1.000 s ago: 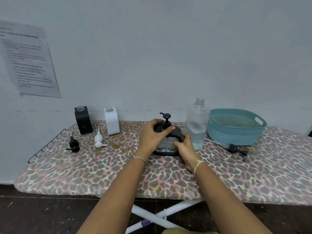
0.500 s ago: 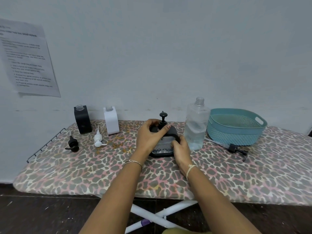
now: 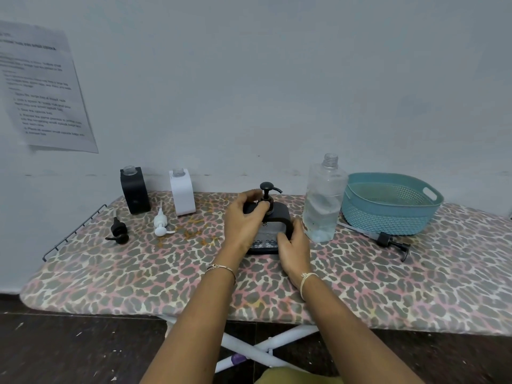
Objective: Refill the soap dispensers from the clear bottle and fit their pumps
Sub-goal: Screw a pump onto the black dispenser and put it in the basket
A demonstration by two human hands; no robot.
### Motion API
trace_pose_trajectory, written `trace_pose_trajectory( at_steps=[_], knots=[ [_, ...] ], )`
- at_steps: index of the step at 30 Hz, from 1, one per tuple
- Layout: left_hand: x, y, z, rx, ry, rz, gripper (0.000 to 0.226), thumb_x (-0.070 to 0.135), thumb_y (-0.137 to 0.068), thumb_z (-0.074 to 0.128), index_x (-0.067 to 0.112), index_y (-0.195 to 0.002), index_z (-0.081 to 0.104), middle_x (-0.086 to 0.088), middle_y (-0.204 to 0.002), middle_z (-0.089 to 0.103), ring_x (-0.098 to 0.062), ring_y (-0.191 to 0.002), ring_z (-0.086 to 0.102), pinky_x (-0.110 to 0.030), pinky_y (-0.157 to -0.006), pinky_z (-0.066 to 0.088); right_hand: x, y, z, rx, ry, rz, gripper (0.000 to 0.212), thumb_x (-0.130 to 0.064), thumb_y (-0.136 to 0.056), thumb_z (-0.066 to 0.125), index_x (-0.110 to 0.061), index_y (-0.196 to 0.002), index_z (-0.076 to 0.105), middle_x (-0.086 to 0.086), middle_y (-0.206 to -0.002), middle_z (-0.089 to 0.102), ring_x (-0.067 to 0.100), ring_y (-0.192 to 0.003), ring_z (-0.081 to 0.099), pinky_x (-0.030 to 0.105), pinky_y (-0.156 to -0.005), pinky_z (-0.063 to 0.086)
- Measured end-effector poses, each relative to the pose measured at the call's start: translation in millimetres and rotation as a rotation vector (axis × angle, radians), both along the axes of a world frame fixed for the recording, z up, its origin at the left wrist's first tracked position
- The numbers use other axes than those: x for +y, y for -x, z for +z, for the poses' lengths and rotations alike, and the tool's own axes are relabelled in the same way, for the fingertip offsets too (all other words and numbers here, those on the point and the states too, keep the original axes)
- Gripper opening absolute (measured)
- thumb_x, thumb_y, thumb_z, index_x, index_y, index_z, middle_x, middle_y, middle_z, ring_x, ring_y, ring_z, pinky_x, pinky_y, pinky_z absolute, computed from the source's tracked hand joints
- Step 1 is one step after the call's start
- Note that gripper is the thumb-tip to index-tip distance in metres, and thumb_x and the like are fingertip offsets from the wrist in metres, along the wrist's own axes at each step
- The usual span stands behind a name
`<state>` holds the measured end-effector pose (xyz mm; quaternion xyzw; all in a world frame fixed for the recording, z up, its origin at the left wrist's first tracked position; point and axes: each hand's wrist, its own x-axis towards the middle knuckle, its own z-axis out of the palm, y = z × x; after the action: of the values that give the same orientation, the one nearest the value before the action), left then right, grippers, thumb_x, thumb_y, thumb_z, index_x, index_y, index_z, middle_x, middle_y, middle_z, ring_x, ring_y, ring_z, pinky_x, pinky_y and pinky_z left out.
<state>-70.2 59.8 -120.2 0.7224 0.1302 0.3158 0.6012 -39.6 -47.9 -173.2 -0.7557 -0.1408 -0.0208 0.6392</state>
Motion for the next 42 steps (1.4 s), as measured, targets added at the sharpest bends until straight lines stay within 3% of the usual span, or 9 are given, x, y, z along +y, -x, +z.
trace_pose_trajectory(
  at_steps=[5, 11, 14, 16, 20, 28, 33, 36, 42],
  knots=[
    [-6, -8, -2, 0.041, -0.133, 0.127, 0.056, 0.054, -0.062, 0.083, 0.022, -0.099, 0.055, 0.010, -0.098, 0.062, -0.010, -0.096, 0.060, -0.032, -0.081, 0.053, -1, -1, -1, -0.012, -0.005, 0.008, 0.022, -0.004, -0.088, 0.049, -0.018, -0.105, 0.051, -0.012, -0.087, 0.059, 0.002, -0.079, 0.056, 0.019, -0.066, 0.042],
    [-1, -7, -1, 0.014, -0.114, 0.045, 0.033, 0.035, -0.076, 0.081, 0.019, -0.099, 0.065, 0.005, -0.101, 0.067, -0.010, -0.098, 0.062, -0.030, -0.088, 0.053, 0, -2, -4, -0.007, -0.025, 0.019, 0.029, -0.005, -0.088, 0.049, -0.024, -0.110, 0.050, -0.014, -0.093, 0.060, 0.000, -0.084, 0.057, 0.017, -0.070, 0.044],
    [1, -2, 3, 0.049, -0.043, -0.072, 0.018, 0.022, -0.087, 0.071, 0.023, -0.103, 0.063, 0.009, -0.100, 0.066, -0.009, -0.099, 0.063, -0.016, -0.082, 0.051, 0, -3, -4, -0.012, -0.016, 0.025, 0.029, -0.006, -0.089, 0.049, -0.025, -0.110, 0.049, -0.013, -0.097, 0.059, 0.000, -0.087, 0.057, 0.017, -0.072, 0.043],
    [-1, 0, 5, 0.057, -0.045, -0.081, 0.021, 0.023, -0.086, 0.071, 0.026, -0.103, 0.059, 0.016, -0.098, 0.062, -0.002, -0.095, 0.061, -0.011, -0.076, 0.049, 0, -3, -4, -0.013, -0.018, 0.030, 0.030, -0.006, -0.088, 0.050, -0.026, -0.111, 0.049, -0.012, -0.098, 0.060, 0.001, -0.088, 0.057, 0.018, -0.073, 0.044],
    [-5, -3, 3, 0.070, -0.168, 0.051, 0.047, 0.043, -0.070, 0.083, 0.022, -0.100, 0.054, 0.013, -0.098, 0.061, -0.004, -0.094, 0.059, -0.022, -0.080, 0.049, 0, -3, -4, -0.024, -0.006, 0.018, 0.027, -0.004, -0.088, 0.049, -0.021, -0.109, 0.051, -0.011, -0.091, 0.059, 0.006, -0.082, 0.058, 0.015, -0.067, 0.042],
    [-4, -1, 6, 0.070, -0.133, 0.002, 0.017, 0.027, -0.078, 0.072, 0.019, -0.093, 0.068, 0.006, -0.089, 0.069, -0.011, -0.086, 0.065, -0.026, -0.078, 0.053, -1, -2, -3, -0.013, -0.015, 0.023, 0.029, -0.006, -0.089, 0.050, -0.026, -0.109, 0.049, -0.017, -0.093, 0.058, -0.003, -0.085, 0.056, 0.015, -0.070, 0.041],
    [-9, -8, 5, 0.102, -0.244, 0.135, 0.044, 0.049, -0.069, 0.081, 0.022, -0.097, 0.059, 0.009, -0.095, 0.064, -0.008, -0.090, 0.061, -0.026, -0.077, 0.051, -1, -2, -4, -0.012, -0.015, 0.018, 0.024, -0.005, -0.089, 0.050, -0.021, -0.107, 0.051, -0.013, -0.088, 0.059, 0.002, -0.079, 0.057, 0.016, -0.066, 0.042],
    [-11, -8, 5, 0.072, -0.238, 0.223, 0.046, 0.044, -0.066, 0.085, 0.020, -0.093, 0.056, 0.009, -0.091, 0.060, -0.009, -0.086, 0.059, -0.025, -0.073, 0.049, -1, -2, -2, -0.019, -0.010, 0.017, 0.025, -0.005, -0.089, 0.050, -0.023, -0.107, 0.051, -0.017, -0.089, 0.058, -0.002, -0.080, 0.056, 0.012, -0.066, 0.041],
    [5, 0, 11, 0.089, -0.126, -0.077, 0.030, 0.028, -0.075, 0.083, 0.022, -0.098, 0.065, 0.010, -0.096, 0.068, -0.004, -0.093, 0.064, -0.019, -0.085, 0.051, -1, -4, -3, -0.003, -0.008, 0.015, 0.026, -0.007, -0.090, 0.049, -0.023, -0.110, 0.050, -0.017, -0.091, 0.057, -0.003, -0.082, 0.055, 0.014, -0.067, 0.042]
  ],
)
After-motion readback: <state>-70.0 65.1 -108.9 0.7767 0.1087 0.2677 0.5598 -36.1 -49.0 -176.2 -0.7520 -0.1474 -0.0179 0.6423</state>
